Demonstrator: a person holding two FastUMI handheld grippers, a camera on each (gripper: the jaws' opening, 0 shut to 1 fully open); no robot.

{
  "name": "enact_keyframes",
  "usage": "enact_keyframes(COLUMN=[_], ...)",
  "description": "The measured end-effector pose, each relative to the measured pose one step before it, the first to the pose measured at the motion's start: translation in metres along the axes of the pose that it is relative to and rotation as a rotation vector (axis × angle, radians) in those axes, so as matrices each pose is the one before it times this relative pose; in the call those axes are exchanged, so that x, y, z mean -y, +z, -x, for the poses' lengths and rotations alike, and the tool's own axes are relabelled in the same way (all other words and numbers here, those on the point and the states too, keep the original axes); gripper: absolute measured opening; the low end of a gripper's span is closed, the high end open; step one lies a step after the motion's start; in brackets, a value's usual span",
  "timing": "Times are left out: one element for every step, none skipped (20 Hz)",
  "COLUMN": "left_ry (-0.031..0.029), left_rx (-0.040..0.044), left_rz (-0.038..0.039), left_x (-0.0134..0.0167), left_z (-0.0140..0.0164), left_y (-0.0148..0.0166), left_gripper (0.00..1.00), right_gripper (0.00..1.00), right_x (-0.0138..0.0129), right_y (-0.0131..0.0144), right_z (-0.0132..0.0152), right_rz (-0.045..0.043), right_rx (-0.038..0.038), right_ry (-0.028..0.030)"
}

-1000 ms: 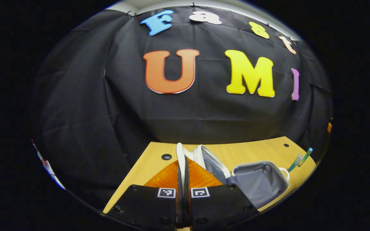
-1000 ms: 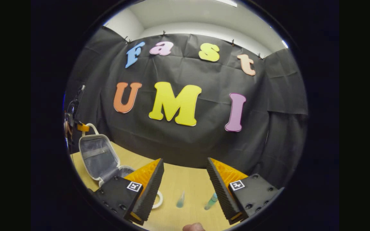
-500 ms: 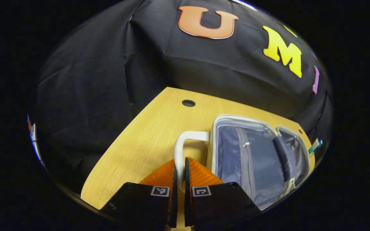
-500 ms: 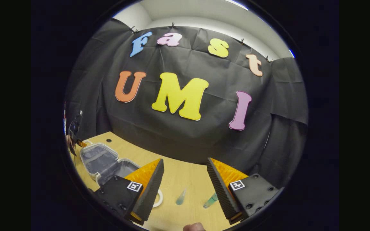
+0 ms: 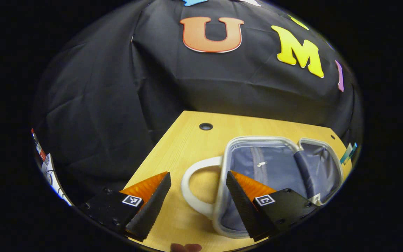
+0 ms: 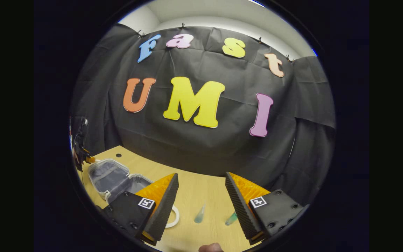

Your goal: First open the suitcase, pack the skin care products into it, and then close the suitcase.

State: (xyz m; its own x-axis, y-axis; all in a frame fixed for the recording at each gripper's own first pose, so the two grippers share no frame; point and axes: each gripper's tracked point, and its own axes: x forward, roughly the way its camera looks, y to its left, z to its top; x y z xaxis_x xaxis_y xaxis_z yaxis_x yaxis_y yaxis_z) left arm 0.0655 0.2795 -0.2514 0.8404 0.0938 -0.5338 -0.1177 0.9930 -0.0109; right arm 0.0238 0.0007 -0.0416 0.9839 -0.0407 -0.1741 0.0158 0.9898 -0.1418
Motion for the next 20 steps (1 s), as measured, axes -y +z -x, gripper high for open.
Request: enact_keyframes(left_ry=[-0.00616,-0.01236,-0.00676,-0.00378,-0.00474,-0.00703,-0.00554,-0.0243,-0.02192,-0.01324,-0.01485,-0.01513,-0.01495,-0.02216,-0.02715,-0.02218,-0.02181,-0.02624,-0.0332,-0.02828], left_rx=[0.02267,0.02377,0.02768,0.0208,0.02053,0.01567,0.00339,0.00159,-0.00085,0.00164,-0.00053,-0.00657,-0.00014,-0.0028,-0.00873,-0.00343,-0.00622,-0.00469,-0.01427,-0.01265], left_rz=[-0.00521,-0.00503,-0.00739,-0.01422,-0.01763,-0.01023,0.00991,0.02618,0.02818,0.01138,0.00406,0.00345,0.00294,0.00437,-0.00026,-0.01302,-0.01723,-0.01702,-0.01368,-0.00953], left_x=[0.01037,0.01605,0.01731,0.01972,0.01878,0.02024,0.02062,0.02502,0.02522,0.02674,0.02588,0.02311,0.02329,0.02443,0.0257,0.02303,0.02116,0.01999,0.02076,0.01874], left_z=[0.01247,0.01156,0.01024,0.0062,0.0081,0.01147,0.00988,0.00708,0.00594,0.00423,0.0045,0.00399,0.00267,0.00249,-0.00014,-0.00038,-0.00353,-0.00371,-0.00347,-0.00388], left_y=[0.01083,0.01109,0.01255,0.01089,0.01152,0.00703,0.00583,0.00125,0.00049,0.00131,-0.00102,-0.00364,-0.00355,-0.00349,-0.00469,-0.00584,-0.00428,-0.00439,-0.00722,-0.00707], left_gripper=[1.0,1.0,1.0,1.0,1.0,1.0,1.0,1.0,1.0,1.0,1.0,1.0,1.0,1.0,1.0,1.0,1.0,1.0,1.0,1.0], right_gripper=[0.8,0.8,0.8,0.8,0.8,0.8,0.8,0.8,0.8,0.79,0.8,0.79,0.8,0.8,0.8,0.8,0.8,0.8,0.81,0.8], right_x=[0.00561,0.01085,0.00929,0.00685,0.00894,0.01004,0.00967,0.00777,0.00859,0.00783,0.0084,0.00794,0.00819,0.00868,0.0087,0.00917,0.00883,0.00882,0.00937,0.00862], right_y=[-0.00088,-0.00122,-0.00226,-0.00247,-0.00132,-0.00389,-0.00351,-0.00688,-0.00465,-0.00533,-0.00402,-0.00413,-0.00358,-0.00553,-0.00519,-0.00632,-0.00463,-0.00476,-0.00301,-0.00471], right_z=[-0.00021,0.00075,0.00096,0.00125,0.00106,0.00097,0.00018,-0.00063,0.00105,0.0008,-0.00004,0.00054,0.00026,-0.00038,0.0001,0.00032,-0.00005,-0.00032,-0.00067,-0.00033], right_rz=[-0.00737,-0.00958,-0.00921,-0.0124,-0.01293,-0.0087,-0.00419,-0.00143,-0.00569,-0.00521,-0.0052,-0.00225,-0.00118,-0.0015,-0.00546,-0.00741,-0.00359,0.0013,0.00177,0.00196], right_rx=[0.00403,0.00412,0.00187,0.00097,0.00267,0.00168,-0.00067,-0.00987,-0.00579,-0.00503,-0.00501,-0.00166,-0.00371,-0.00749,-0.01036,-0.01403,-0.0113,-0.00993,-0.00534,-0.00839], right_ry=[-0.0036,-0.00566,-0.00476,-0.00565,-0.00643,-0.00771,-0.00617,0.00083,0.00214,-0.00113,-0.00126,-0.00245,-0.00182,-0.00237,-0.00147,-0.0027,-0.00197,-0.00581,-0.00576,-0.00484])
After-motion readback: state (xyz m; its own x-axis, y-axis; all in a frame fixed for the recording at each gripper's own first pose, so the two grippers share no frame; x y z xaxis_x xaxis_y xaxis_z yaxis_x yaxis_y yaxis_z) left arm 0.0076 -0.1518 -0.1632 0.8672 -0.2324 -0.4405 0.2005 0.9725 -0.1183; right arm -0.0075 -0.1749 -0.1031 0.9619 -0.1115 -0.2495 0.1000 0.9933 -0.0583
